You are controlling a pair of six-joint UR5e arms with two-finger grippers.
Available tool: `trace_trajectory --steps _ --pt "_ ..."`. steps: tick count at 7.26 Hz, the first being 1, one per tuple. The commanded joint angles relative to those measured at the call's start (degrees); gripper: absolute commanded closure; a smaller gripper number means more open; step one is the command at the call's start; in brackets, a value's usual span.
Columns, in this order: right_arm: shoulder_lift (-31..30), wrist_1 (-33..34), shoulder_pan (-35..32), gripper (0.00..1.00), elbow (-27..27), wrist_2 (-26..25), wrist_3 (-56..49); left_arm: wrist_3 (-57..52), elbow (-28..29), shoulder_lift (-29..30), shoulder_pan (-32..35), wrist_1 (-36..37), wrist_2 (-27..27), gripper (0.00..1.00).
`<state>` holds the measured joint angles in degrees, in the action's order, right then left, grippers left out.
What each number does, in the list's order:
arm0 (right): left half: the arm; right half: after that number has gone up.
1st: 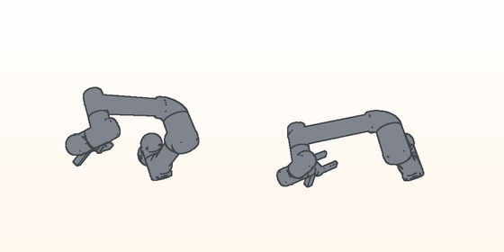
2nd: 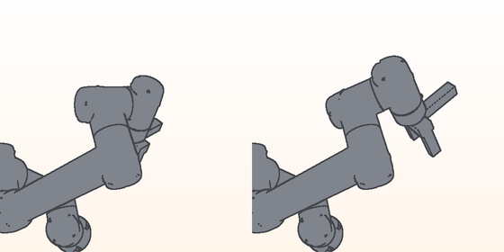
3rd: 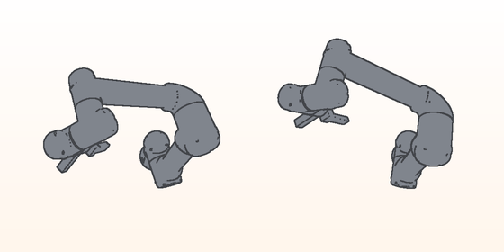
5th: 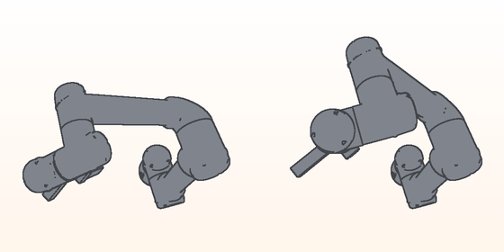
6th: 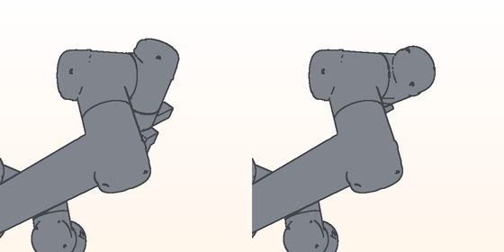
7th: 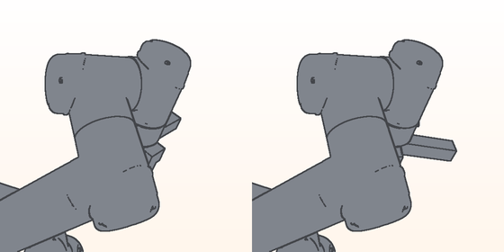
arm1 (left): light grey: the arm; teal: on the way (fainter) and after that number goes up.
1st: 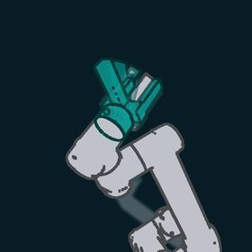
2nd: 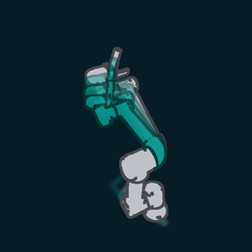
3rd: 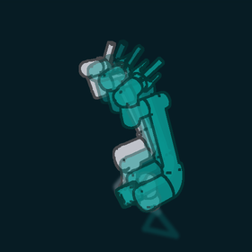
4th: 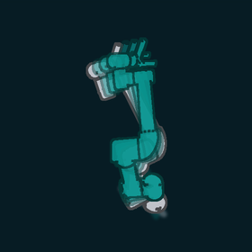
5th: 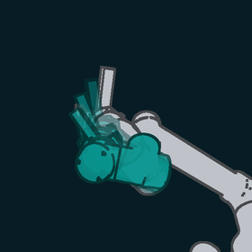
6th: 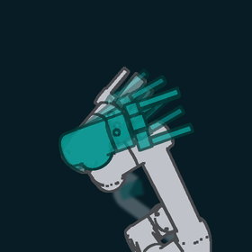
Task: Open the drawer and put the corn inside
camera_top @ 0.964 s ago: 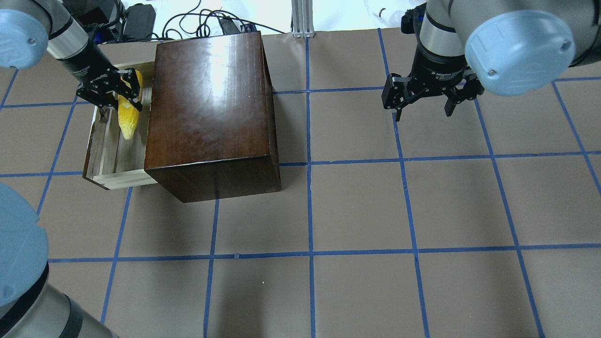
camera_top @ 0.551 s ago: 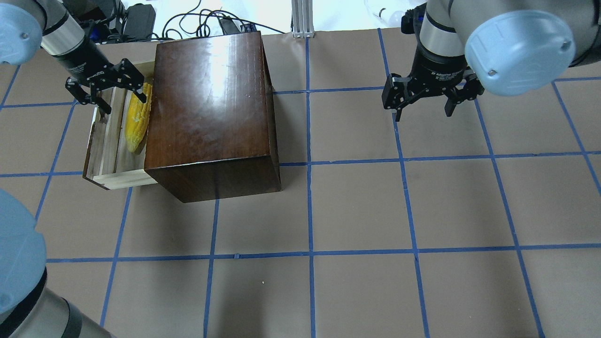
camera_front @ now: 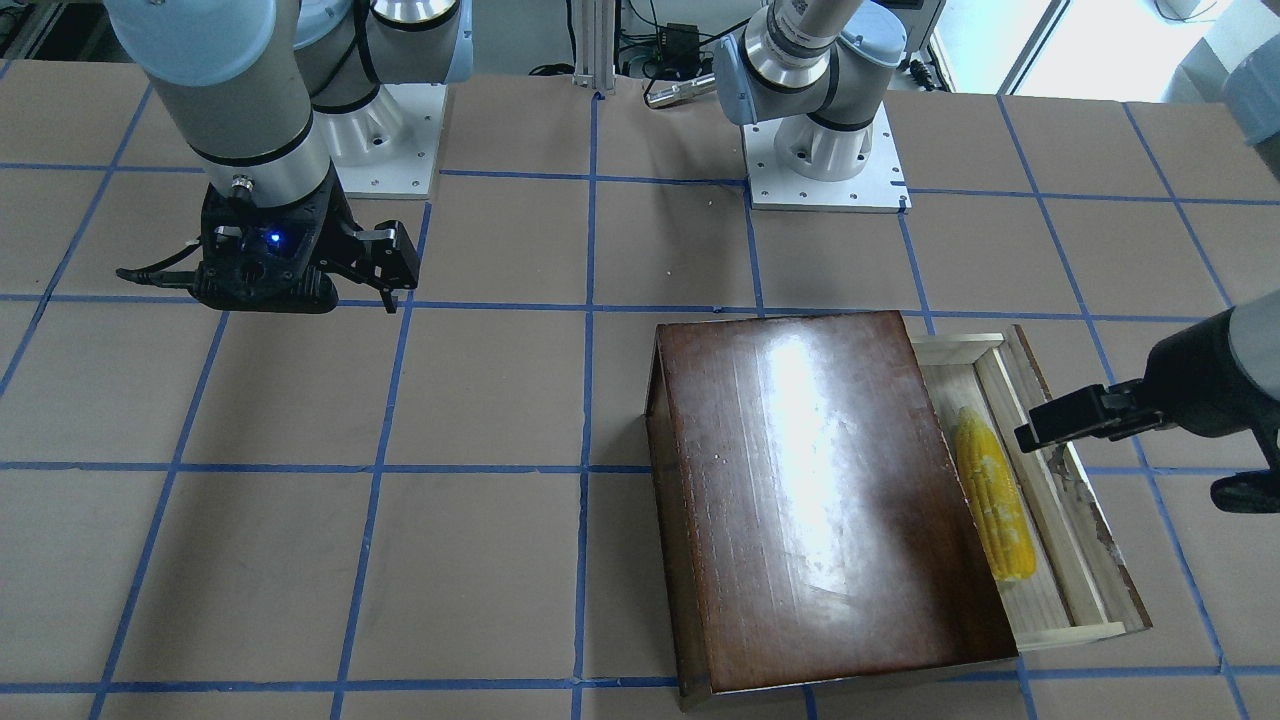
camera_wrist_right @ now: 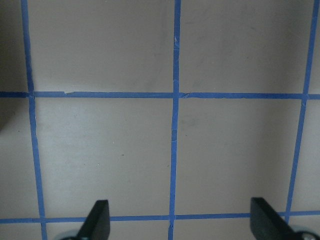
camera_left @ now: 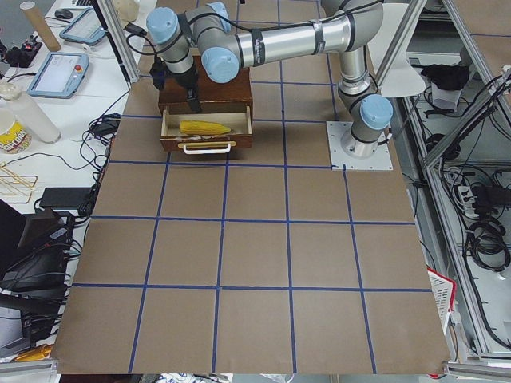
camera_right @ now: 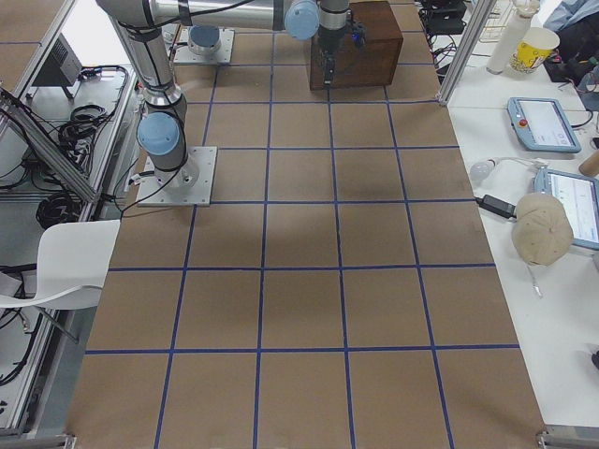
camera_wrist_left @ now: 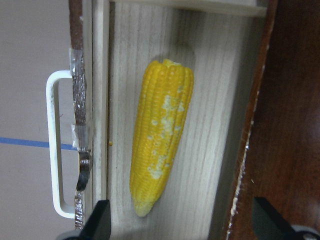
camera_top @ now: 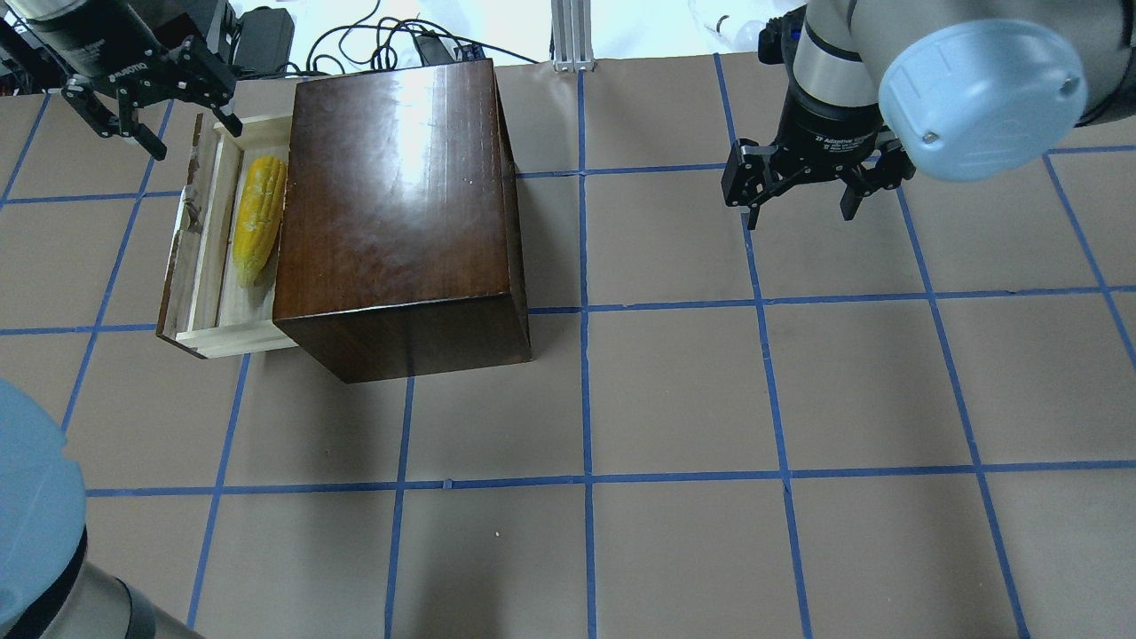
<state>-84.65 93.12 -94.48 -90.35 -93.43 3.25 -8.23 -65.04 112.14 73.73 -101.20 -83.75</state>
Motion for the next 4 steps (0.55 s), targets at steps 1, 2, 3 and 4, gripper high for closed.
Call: trace_trajectory --steps 1,2,3,4 --pt "0.0 0.0 0.0 0.0 0.0 0.2 0.0 0.4 1.2 -3.7 6.0 -1.9 -0.2 0.0" --pt "0.0 0.0 0.0 0.0 0.0 0.2 0.0 0.6 0.4 -5.3 8.8 -2.5 -0.4 0.0" --pt "0.0 0.0 0.0 0.0 0.0 0.2 0.0 1.6 -1.4 -7.0 10.6 -3.1 -3.1 0.0" --pt "0.0 0.0 0.0 0.0 0.0 0.3 0.0 3.7 -4.7 -7.7 11.5 -2.8 -3.3 0.0"
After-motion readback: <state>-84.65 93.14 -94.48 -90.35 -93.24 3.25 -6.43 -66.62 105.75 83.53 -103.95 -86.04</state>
